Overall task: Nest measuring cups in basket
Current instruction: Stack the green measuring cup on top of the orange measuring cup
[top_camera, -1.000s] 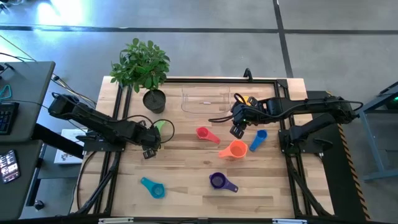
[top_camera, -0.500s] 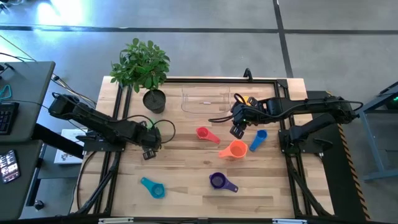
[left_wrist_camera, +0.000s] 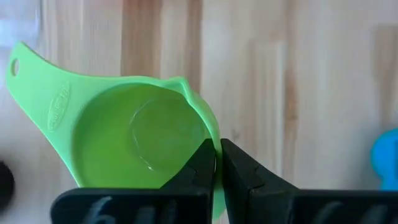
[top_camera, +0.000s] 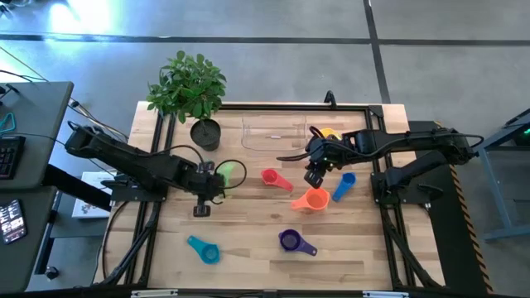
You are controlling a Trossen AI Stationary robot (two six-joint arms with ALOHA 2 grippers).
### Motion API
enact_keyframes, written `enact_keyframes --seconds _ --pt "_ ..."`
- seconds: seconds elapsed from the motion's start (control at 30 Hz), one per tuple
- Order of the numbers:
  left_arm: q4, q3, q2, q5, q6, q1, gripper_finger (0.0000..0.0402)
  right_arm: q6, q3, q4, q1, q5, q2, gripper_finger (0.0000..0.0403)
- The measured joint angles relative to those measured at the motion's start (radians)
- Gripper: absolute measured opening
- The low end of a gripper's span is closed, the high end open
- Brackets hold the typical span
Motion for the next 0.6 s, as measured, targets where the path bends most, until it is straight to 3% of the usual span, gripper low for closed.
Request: enact_keyframes --seconds 0.3,0.6 --pt "0.0 0.134 0.0 -0.005 0.281 -0.021 0.0006 0.059 0.0 0.066 0.001 -0.132 0.0 0.0138" --pt "0.0 0.194 0.0 0.005 0.57 -0.021 0.0006 0.241 0.0 0.213 0.014 -0.189 0.0 0.0138"
